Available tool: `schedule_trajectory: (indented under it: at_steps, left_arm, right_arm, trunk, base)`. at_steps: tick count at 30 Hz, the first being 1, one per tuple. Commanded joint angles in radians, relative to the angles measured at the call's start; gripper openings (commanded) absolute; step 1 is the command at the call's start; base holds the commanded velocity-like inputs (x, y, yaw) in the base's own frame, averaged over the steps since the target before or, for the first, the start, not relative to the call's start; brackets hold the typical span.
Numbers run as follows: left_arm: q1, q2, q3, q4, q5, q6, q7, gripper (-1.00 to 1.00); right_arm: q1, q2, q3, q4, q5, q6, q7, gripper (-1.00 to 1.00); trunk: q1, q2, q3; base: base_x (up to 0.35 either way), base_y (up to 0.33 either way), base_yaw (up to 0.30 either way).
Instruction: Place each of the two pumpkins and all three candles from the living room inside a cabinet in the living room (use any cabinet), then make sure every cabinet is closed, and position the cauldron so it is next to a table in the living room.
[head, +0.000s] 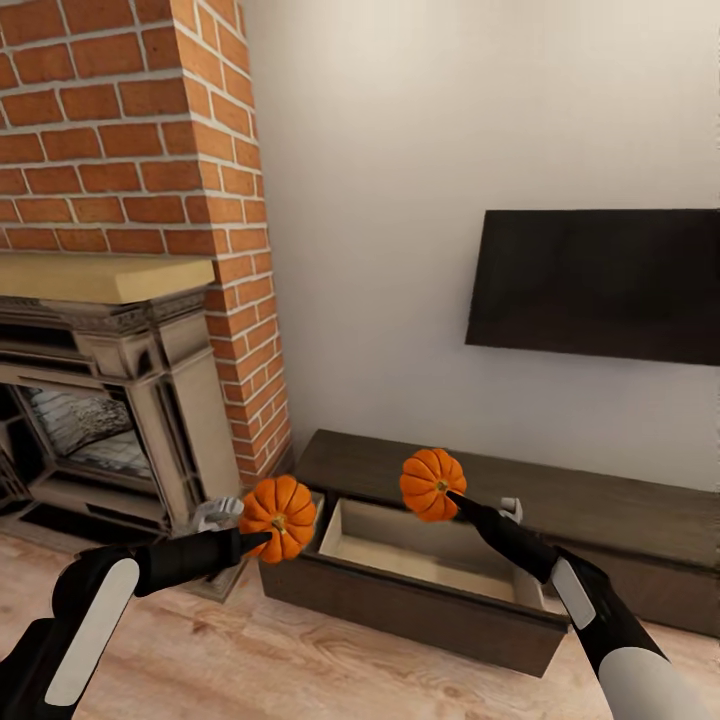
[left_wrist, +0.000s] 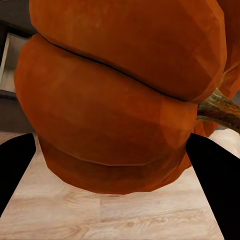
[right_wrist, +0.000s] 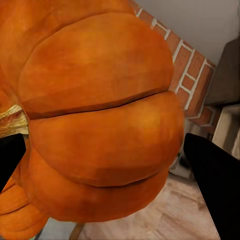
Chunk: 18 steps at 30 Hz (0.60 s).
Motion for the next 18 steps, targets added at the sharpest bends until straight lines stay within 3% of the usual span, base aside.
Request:
schedule_trajectory:
  at_steps: [1,18]
  left_arm:
    - [-0.001,0.000,0.001,-0.001,-0.005,0.004,-0.009,-1.00]
    - [-0.001,0.000,0.001,-0.001,-0.005,0.004,-0.009,-1.00]
  right_arm:
    - [-0.001,0.000,-0.002,0.000,-0.012,0.010,0.001,-1.00]
    - [-0.001,0.001,0.000,-0.001,-0.012,0.011,0.001,-1.00]
  trunk:
    - [0.000,-0.001,-0.001]
    - [0.000,-0.001,0.000]
  base:
    - [0.218,-0.166,-0.058]
    - [0.228,-0.185,-0.008]
